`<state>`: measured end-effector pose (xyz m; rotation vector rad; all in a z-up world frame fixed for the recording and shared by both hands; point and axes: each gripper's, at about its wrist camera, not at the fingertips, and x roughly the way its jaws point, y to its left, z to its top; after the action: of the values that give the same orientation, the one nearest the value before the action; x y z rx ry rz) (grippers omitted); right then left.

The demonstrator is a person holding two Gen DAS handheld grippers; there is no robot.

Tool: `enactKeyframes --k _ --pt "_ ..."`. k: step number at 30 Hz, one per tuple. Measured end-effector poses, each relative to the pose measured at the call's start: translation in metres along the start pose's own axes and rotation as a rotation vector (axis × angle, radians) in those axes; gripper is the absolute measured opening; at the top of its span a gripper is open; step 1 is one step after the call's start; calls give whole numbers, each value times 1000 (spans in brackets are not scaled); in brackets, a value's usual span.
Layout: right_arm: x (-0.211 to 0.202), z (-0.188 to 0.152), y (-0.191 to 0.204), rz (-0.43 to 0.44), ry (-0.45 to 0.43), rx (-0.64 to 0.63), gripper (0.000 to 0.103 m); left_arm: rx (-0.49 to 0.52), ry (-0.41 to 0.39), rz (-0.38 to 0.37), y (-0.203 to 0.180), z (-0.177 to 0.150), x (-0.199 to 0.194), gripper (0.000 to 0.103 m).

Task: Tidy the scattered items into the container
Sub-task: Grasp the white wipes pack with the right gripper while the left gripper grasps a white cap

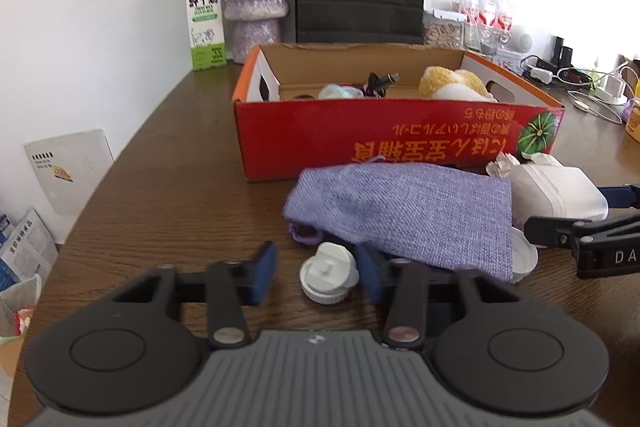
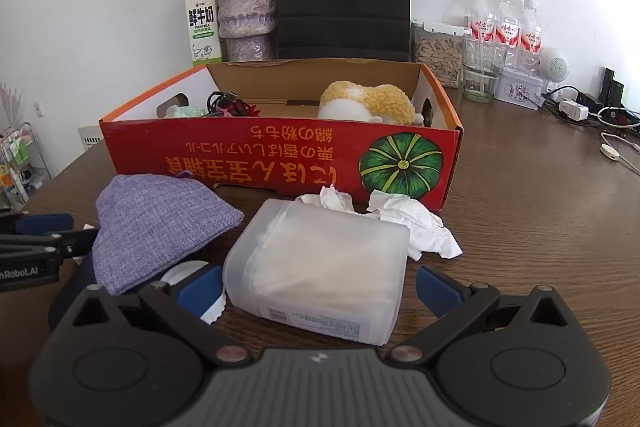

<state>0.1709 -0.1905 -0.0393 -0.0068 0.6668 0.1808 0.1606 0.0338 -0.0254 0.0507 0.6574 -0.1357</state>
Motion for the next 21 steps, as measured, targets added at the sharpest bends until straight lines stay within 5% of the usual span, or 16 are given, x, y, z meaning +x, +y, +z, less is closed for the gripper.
enactKeyframes --k 7,18,21 --pt "-5 -1 -5 25 -12 18 86 -8 -9 -23 -2 -2 -5 29" --pt "-15 -5 -8 30 -25 27 85 -1 -13 -4 -5 -4 -8 33" --pt "-17 -6 -9 31 -29 28 84 7 -20 -9 -6 -3 -8 22"
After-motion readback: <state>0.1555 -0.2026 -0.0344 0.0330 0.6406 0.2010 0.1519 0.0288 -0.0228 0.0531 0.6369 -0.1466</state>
